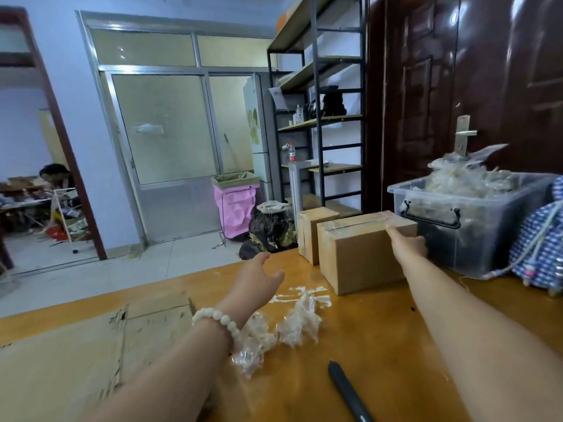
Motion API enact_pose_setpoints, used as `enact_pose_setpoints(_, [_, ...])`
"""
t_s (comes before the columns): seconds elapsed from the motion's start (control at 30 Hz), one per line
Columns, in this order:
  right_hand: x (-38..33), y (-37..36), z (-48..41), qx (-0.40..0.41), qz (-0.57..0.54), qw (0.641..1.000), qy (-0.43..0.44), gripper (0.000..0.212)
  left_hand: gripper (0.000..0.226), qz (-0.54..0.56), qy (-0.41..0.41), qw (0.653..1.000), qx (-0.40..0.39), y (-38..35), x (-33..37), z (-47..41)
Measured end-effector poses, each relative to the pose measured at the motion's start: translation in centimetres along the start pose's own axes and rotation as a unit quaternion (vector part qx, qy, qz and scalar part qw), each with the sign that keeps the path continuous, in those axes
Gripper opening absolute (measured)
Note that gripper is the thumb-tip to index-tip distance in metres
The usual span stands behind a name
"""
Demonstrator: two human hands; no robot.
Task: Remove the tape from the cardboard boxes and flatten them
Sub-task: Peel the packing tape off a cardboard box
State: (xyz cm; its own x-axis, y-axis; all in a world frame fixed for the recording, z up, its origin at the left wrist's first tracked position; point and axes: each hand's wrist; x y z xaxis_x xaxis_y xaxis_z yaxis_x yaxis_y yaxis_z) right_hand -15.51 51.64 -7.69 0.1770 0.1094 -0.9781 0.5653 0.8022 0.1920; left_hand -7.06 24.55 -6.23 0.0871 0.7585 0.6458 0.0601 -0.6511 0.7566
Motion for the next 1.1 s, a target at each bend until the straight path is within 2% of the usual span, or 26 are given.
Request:
enact_pose_setpoints(0.13, [-0.1, 0.2, 0.0, 0.018, -0.007, 0.999, 0.048, 0.073, 0.060, 0.014, 0.002, 1.000, -0.028, -1.2, 0.1, -0.5])
enact_pose_setpoints(0.23, [0.4, 0.7, 0.3, 0.002, -0.071, 0.995, 0.066, 0.073, 0.065, 0.094, 0.006, 0.994, -0.053, -2.5, 0.9, -0.8])
enact_pose_setpoints(0.4, [2.8, 2.0, 1.9, -0.002, -0.142, 0.982, 0.127, 0.058, 0.077, 0.332, 0.065, 0.934, -0.118, -3.5, 3.8, -2.0])
enact_pose_setpoints(0.53, [3.9, 2.3, 4.0, -0.015, -0.176, 0.978, 0.112, 0.031, 0.076, 0.383, 0.072, 0.901, -0.190, -5.5, 5.7, -2.6])
enact_pose_setpoints(0.63, [3.1, 2.1, 5.4, 0.023, -0.240, 0.964, 0.115, 0.017, 0.071, 0.424, 0.050, 0.893, -0.139, -5.8, 6.4, -2.7])
enact_pose_setpoints(0.7, [2.0, 2.0, 6.8, 0.024, -0.272, 0.954, 0.125, 0.021, 0.065, 0.448, 0.043, 0.889, -0.088, -4.4, 6.5, -2.3])
enact_pose_setpoints(0.77, [0.9, 1.5, 8.6, -0.007, -0.288, 0.950, 0.124, 0.032, 0.065, 0.454, 0.048, 0.889, -0.036, -2.2, 5.8, -2.0])
enact_pose_setpoints(0.83, [-0.2, 0.6, 10.9, -0.064, -0.286, 0.949, 0.120, 0.041, 0.060, 0.434, 0.042, 0.899, 0.021, 0.4, 4.5, -1.4])
enact_pose_setpoints(0.97, [-0.7, -2.6, 15.9, -0.192, -0.250, 0.933, 0.174, 0.037, 0.047, 0.333, -0.018, 0.931, 0.147, 6.5, 0.8, 1.5])
enact_pose_setpoints(1.03, [-0.6, -4.3, 18.4, -0.273, -0.239, 0.907, 0.215, 0.037, 0.049, 0.287, -0.035, 0.937, 0.197, 9.5, -1.9, 3.6])
enact_pose_setpoints(1.1, [-0.6, -5.8, 20.8, -0.366, -0.235, 0.869, 0.236, 0.050, 0.052, 0.268, -0.034, 0.936, 0.226, 12.3, -5.0, 5.6])
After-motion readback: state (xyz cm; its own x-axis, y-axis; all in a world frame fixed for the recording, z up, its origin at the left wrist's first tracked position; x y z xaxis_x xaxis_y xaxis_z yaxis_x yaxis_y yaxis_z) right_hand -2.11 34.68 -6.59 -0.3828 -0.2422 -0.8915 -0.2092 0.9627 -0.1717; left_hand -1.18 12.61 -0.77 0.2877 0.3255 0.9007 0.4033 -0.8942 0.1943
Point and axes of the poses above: each hand's wrist, its own z-axis away from the middle knuckle, its own y-axis out of the back of the hand, x = y × z, and after that the axes turned 6 degrees about -x, right-handed
